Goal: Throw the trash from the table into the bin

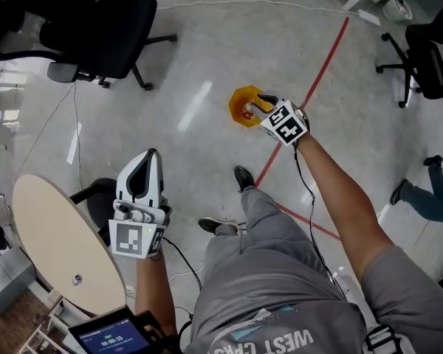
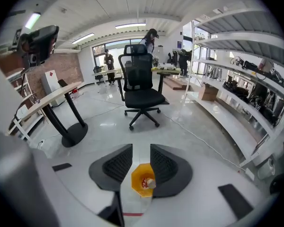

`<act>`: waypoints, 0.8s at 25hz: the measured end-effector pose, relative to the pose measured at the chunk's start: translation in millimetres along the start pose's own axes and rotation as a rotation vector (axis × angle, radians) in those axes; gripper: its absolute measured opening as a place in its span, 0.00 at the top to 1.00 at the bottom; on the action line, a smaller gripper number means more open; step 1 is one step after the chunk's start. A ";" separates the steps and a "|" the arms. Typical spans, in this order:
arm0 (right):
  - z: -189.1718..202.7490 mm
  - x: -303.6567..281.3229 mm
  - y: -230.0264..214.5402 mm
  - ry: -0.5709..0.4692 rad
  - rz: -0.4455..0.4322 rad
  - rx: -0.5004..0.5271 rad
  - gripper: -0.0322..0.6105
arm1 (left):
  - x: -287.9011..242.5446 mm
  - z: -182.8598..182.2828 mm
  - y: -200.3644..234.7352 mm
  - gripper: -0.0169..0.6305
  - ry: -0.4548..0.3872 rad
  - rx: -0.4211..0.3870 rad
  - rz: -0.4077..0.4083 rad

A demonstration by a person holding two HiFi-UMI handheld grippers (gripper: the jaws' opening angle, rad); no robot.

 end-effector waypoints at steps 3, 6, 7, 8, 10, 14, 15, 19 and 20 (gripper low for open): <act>-25.5 26.9 15.8 -0.063 0.008 0.018 0.79 | 31.8 -15.6 -0.8 0.91 -0.024 -0.006 -0.057; -61.3 54.9 38.8 -0.164 -0.012 0.052 0.91 | 73.2 -27.1 -1.9 0.91 -0.051 -0.014 -0.142; -73.2 61.4 48.6 -0.198 -0.017 0.059 0.94 | 88.4 -28.1 0.0 0.91 -0.058 -0.013 -0.170; -85.1 66.3 59.8 -0.231 -0.026 0.066 0.94 | 104.6 -27.8 2.6 0.91 -0.065 -0.012 -0.197; -113.2 77.2 86.3 -0.295 -0.055 0.087 0.94 | 141.4 -30.2 6.2 0.91 -0.088 -0.008 -0.251; -193.0 112.6 153.8 -0.423 -0.163 0.192 0.94 | 236.8 -48.8 3.3 0.91 -0.114 -0.008 -0.416; -213.5 119.7 173.5 -0.451 -0.193 0.219 0.94 | 261.8 -52.7 3.4 0.91 -0.126 -0.011 -0.454; -267.0 121.9 255.0 -0.540 -0.291 0.300 0.94 | 346.3 -38.4 12.5 0.91 -0.157 -0.020 -0.586; -275.3 119.4 273.5 -0.556 -0.313 0.322 0.94 | 363.5 -31.1 13.5 0.91 -0.161 -0.021 -0.616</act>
Point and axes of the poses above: the fingertips, and each gripper's own axes: x backward along the fingers, y to its left, z out of its underside, the point moved 8 cm from there along x, backward along the fingers, and after that the axes turned 3 degrees about z, right-handed, at the moved point
